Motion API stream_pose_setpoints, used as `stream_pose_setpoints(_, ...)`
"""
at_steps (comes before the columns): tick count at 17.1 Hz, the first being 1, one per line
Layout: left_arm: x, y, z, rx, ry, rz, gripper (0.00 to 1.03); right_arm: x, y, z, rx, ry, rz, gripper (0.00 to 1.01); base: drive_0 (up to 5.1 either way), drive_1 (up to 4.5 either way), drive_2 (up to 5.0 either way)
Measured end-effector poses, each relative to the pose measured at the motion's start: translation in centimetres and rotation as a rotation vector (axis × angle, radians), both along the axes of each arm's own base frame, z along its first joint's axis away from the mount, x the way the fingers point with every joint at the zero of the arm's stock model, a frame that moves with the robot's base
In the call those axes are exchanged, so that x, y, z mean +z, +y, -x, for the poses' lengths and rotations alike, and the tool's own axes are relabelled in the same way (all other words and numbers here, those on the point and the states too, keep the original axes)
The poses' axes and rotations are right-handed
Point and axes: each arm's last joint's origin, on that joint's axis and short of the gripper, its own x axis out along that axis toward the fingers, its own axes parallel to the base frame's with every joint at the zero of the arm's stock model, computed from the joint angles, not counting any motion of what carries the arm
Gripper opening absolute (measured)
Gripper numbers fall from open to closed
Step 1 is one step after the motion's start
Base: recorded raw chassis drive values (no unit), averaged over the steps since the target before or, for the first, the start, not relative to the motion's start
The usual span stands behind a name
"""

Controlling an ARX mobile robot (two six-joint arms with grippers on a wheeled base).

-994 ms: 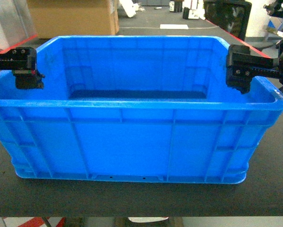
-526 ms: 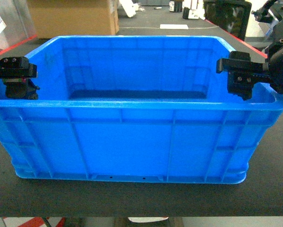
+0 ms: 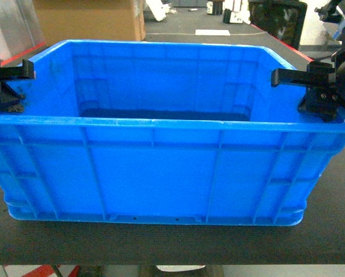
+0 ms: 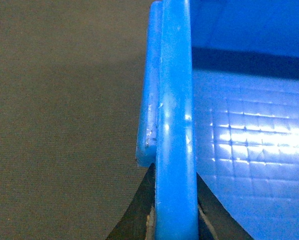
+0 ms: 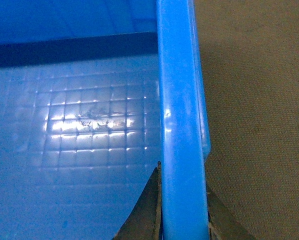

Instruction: Place box next to blue box on left shelf

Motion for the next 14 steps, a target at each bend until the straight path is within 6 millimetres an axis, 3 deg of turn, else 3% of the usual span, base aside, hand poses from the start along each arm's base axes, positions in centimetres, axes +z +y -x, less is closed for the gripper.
stream_pose_setpoints(6,4.7,-1.0,2.0,0.004,-0.169,0.011,0.08,4.8,-0.5,2.0,-0.008,-0.176,0.011,0.10,0.0,0.00,0.0)
stream_pose_setpoints(14,4.8,-1.2,3.5,0.019,-0.230,0.019,0.08,5.2,-0.5,2.6,0.004,-0.265,0.026,0.10,0.0,0.00,0.0)
